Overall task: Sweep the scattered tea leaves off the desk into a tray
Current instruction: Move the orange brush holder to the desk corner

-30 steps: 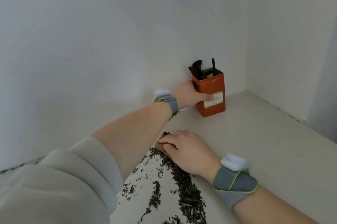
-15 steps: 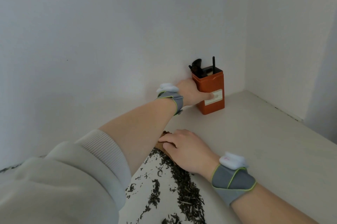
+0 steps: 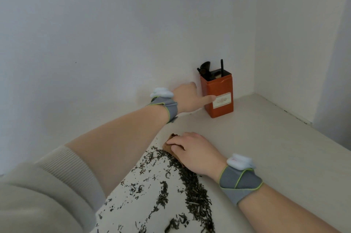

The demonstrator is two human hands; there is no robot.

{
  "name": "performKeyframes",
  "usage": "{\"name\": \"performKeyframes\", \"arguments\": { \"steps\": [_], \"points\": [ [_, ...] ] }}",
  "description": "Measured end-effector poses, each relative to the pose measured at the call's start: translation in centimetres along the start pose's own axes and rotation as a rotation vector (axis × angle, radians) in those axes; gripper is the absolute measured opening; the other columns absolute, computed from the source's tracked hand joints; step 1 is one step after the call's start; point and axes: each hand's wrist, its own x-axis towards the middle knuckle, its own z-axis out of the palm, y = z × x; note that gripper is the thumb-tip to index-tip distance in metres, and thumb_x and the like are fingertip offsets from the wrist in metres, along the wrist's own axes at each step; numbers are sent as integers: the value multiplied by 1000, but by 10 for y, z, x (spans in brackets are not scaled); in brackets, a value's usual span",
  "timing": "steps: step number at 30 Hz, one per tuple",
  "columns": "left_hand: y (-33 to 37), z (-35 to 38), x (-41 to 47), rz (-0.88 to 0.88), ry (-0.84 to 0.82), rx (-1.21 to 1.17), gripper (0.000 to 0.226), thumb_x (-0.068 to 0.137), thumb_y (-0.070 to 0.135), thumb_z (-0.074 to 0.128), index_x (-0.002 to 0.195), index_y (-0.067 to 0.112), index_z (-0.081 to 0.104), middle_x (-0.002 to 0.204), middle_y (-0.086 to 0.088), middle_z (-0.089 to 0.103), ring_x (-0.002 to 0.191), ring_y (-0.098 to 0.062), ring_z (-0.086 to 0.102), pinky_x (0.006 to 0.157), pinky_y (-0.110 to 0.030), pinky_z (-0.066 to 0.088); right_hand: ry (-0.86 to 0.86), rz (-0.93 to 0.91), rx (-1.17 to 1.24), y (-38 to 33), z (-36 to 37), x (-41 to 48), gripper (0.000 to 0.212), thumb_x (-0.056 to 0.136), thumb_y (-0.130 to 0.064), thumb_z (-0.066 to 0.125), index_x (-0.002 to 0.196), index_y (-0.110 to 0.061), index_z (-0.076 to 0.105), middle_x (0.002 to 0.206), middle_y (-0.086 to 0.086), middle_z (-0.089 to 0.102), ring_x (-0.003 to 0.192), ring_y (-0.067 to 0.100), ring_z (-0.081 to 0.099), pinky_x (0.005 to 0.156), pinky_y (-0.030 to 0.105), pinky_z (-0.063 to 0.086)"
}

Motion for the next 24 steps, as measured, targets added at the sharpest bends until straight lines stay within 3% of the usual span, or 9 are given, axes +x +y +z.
{"name": "performKeyframes", "arguments": {
  "steps": [6,12,15,20,24],
  "points": [
    [-31,-27,-65,-12,71,-108,82,91,77,47,152,23,42,126,2,69,118,-21,63,100,-41,51,-5,2,12,0,-1,-1,36,103,-38,40,132,-40,62,108,-3,63,105,20,55,95,39,45],
    [-82,-33,-175,28,110,-82,77,91,82,29,151,35,43,140,14,60,114,-1,58,101,-32,49,-10,-1,26,1,-3,-1,36,102,-39,42,132,-40,63,101,-7,67,99,17,60,89,36,47],
    [-109,-20,-233,-40,95,-26,76,90,86,21,151,45,40,147,24,49,123,3,49,109,-30,42,-20,-5,-3,1,-3,0,37,103,-42,42,135,-40,60,111,-7,67,106,15,57,94,36,45],
    [-139,5,-283,-85,87,18,73,92,84,16,149,45,40,150,28,42,133,11,34,114,-22,30,-22,10,-54,0,-3,1,40,100,-48,45,137,-39,57,119,-8,66,108,15,57,94,37,46],
    [-147,20,-291,-81,107,42,67,96,76,22,149,42,44,150,25,43,139,4,35,121,-33,31,27,26,-86,0,-2,-1,41,97,-52,47,135,-40,59,122,-13,67,108,11,58,94,34,47]
  ]
}}
